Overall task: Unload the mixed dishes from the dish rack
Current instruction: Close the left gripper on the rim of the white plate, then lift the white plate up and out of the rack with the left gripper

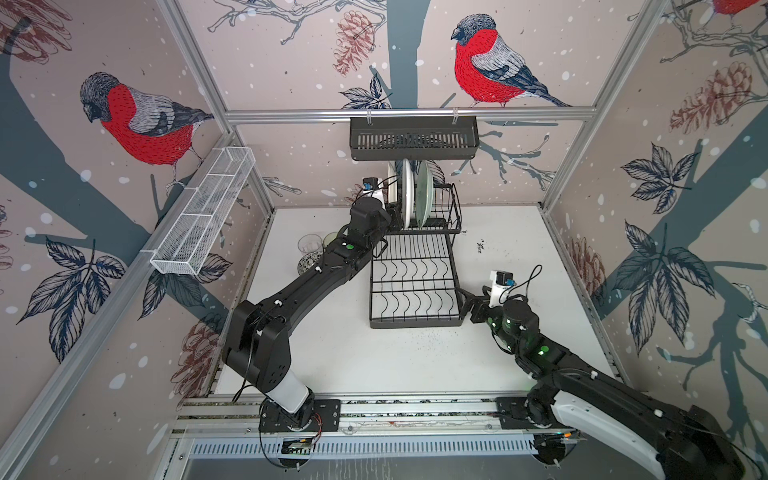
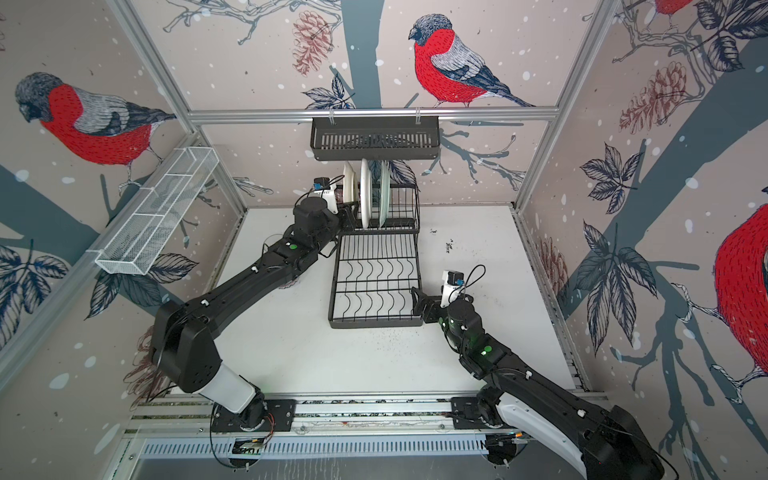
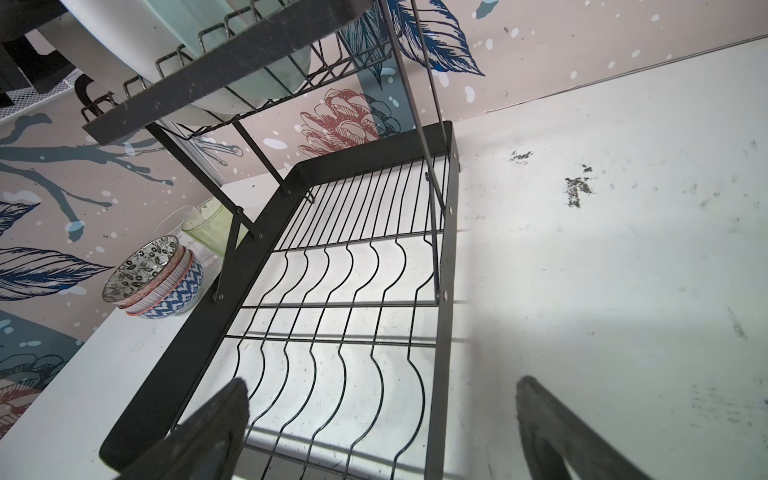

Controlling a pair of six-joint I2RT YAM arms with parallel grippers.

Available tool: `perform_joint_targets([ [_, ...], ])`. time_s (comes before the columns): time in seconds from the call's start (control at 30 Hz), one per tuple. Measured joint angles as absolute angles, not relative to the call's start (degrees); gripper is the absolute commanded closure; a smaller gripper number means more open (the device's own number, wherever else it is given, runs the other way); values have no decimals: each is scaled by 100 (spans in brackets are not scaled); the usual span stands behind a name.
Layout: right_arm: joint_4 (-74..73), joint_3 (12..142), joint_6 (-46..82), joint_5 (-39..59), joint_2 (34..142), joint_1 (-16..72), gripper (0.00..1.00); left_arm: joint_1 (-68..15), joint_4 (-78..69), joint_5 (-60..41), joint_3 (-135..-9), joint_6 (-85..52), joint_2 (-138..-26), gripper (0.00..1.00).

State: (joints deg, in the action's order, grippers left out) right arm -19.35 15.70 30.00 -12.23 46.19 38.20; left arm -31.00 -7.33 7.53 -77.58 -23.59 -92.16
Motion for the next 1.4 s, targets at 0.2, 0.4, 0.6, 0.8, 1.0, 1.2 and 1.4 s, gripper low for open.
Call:
perform_joint_targets([
  [0.2,-1935,1544,3048,-1221,4622,3780,1,-3103,-565,749,-8023,-2248,-9358,67],
  [0.4,-1935,1525,3131,-1221,4619,3752,0,-3114,-384,775,-8283,-2080,-9487,76],
  [0.6,-1938,1516,3133,-1221,4619,3730,1,-3111,-224,803,-8503,-1966,-9605,78],
  [0.8,-1935,1492,3153,-1221,4615,3704,0,-3096,-97,923,-8672,-1942,-9717,85],
  [1.0,-1935,1476,3153,-1223,4593,3693,1,-3096,36,908,-8820,-1890,-9784,89],
  [1.2,-1935,1455,3157,-1223,4576,3669,1,-3096,187,895,-8895,-1761,-9762,96],
  [1.4,-1938,1452,3159,-1223,4576,3658,0,-3096,565,803,-9170,-1612,-9758,100],
])
